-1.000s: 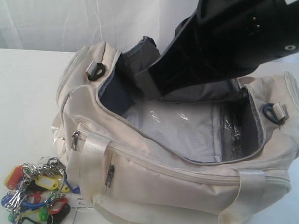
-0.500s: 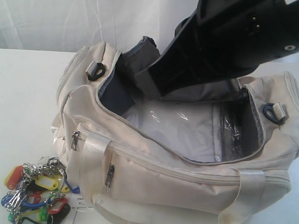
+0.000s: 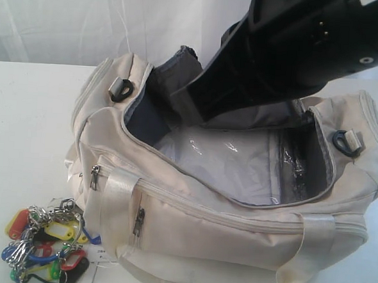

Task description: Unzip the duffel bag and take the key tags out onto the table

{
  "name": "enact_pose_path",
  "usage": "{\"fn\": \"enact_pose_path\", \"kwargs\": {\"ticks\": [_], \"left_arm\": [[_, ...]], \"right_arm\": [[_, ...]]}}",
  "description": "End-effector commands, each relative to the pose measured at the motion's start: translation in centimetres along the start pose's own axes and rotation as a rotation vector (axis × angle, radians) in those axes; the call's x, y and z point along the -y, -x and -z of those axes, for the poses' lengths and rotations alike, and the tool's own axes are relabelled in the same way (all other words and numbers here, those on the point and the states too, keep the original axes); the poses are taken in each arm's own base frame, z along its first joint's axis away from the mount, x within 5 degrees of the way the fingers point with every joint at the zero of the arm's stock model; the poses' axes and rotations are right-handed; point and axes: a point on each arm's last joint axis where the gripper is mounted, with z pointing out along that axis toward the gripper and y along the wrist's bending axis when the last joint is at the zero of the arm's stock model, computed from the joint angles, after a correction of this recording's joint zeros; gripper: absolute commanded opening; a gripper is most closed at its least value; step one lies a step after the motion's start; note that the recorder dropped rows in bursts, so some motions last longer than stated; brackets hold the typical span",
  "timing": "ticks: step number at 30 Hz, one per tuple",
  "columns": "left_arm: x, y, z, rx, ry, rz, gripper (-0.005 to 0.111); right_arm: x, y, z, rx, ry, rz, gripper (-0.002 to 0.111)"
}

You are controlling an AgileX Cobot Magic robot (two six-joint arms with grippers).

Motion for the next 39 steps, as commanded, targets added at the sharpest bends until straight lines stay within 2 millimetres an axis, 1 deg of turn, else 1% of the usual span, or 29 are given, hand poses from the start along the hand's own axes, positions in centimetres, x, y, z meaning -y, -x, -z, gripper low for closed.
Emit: {"fn": "enact_pose_path", "kwargs": {"ticks": [1,2,3,9,16,18,19,20,21,22,23,24,25,30,32,35,36,39], "left_arm": [[0.1,-1.32,-0.92,0.04,-0.041,0.096,0.0],[0.06,-1.87,-0.93,-0.021,-0.033,0.095,0.0],[0.04,-2.07,-0.93,-0.043,-0.031,0.095,0.0],[0.07,-1.61,-0.93,0.008,-0.036,0.094,0.0],[0.07,-1.61,-0.93,0.008,-0.036,0.094,0.0],[0.03,-2.04,-0.93,-0.039,-0.03,0.069,0.0],[0.03,-2.04,-0.93,-0.038,-0.031,0.005,0.0],[0.02,-2.04,-0.93,-0.036,-0.032,-0.095,0.0],[0.01,-2.04,-0.93,-0.034,-0.033,-0.207,0.0],[0.01,-2.04,-0.93,-0.032,-0.036,-0.353,0.0],[0.01,-2.04,-0.93,-0.03,-0.037,-0.448,0.0],[0.01,-2.04,-0.93,-0.03,-0.038,-0.499,0.0],[0.03,-1.88,-0.93,-0.012,-0.035,-0.509,0.0],[0.03,-1.78,-0.93,-0.001,-0.033,-0.488,0.0],[0.03,-1.78,-0.93,-0.002,-0.033,-0.413,0.0],[0.04,-1.78,-0.93,-0.005,-0.033,-0.237,0.0],[0.04,-1.78,-0.93,-0.006,-0.033,-0.208,0.0],[0.04,-1.78,-0.93,-0.006,-0.033,-0.2,0.0]], "right_arm": [[0.08,-0.02,0.13,0.011,-0.002,-0.005,0.0],[0.08,-0.02,0.13,0.011,-0.002,-0.005,0.0],[0.08,-0.02,0.13,0.011,-0.002,-0.005,0.0],[0.08,-0.02,0.13,0.011,-0.002,-0.005,0.0],[0.08,-0.02,0.13,0.011,-0.002,-0.018,0.0],[0.08,-0.02,0.13,0.011,-0.002,-0.018,0.0],[0.08,-0.02,0.13,0.011,-0.002,-0.018,0.0],[0.08,-0.02,0.13,0.011,-0.002,-0.018,0.0],[0.08,-0.02,0.13,0.011,-0.002,-0.018,0.0],[0.08,-0.02,0.13,0.011,-0.002,-0.018,0.0],[0.08,-0.02,0.13,0.011,-0.002,-0.018,0.0],[0.08,-0.02,0.13,0.011,-0.002,-0.018,0.0],[0.08,-0.02,0.13,0.011,-0.002,-0.018,0.0],[0.08,-0.02,0.13,0.011,-0.002,-0.018,0.0],[0.08,-0.02,0.13,0.011,-0.002,-0.018,0.0],[0.08,-0.02,0.13,0.011,-0.002,-0.018,0.0],[0.08,-0.02,0.13,0.011,-0.002,-0.018,0.0],[0.08,-0.02,0.13,0.011,-0.002,-0.018,0.0]]}}
